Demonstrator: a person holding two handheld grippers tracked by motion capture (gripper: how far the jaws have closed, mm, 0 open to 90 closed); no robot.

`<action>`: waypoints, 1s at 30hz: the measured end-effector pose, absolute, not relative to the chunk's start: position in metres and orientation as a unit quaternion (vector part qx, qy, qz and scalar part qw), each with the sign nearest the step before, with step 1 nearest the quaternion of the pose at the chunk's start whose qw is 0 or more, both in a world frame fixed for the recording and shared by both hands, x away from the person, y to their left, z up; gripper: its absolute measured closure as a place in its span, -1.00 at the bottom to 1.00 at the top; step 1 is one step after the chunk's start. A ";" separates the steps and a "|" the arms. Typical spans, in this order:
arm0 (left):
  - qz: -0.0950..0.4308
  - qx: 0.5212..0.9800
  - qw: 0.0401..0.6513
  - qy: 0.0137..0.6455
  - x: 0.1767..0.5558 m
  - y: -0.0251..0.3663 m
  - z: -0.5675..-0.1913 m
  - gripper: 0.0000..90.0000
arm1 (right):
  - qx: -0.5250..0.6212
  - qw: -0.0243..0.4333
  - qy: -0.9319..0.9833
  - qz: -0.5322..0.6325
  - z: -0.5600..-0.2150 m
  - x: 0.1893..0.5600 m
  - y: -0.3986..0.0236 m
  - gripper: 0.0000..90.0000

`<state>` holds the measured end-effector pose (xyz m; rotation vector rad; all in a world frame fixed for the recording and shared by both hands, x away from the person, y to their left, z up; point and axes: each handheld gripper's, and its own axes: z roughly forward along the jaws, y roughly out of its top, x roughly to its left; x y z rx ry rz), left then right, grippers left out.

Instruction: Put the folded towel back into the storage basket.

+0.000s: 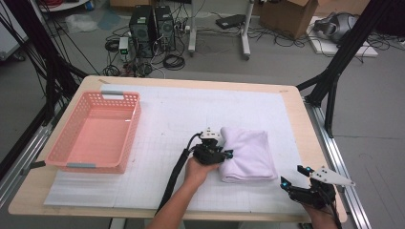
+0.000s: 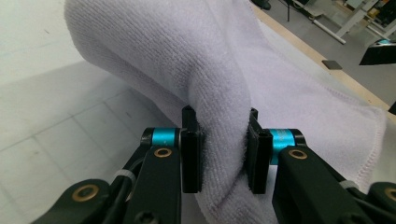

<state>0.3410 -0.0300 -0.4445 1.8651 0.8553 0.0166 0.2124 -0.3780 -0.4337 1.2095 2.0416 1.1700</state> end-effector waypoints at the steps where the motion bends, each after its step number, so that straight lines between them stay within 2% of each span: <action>1: 0.009 0.776 0.520 0.356 0.341 -0.026 -0.443 0.62 | 0.443 0.245 0.749 0.428 -0.434 0.213 -0.377 -0.55; 18: 0.060 0.762 0.553 0.330 0.328 0.055 -0.422 0.64 | 0.432 0.243 0.756 0.427 -0.433 0.214 -0.367 -0.55; 30: 0.083 0.736 0.600 0.302 0.314 0.083 -0.402 0.64 | 0.427 0.243 0.757 0.430 -0.431 0.217 -0.361 -0.55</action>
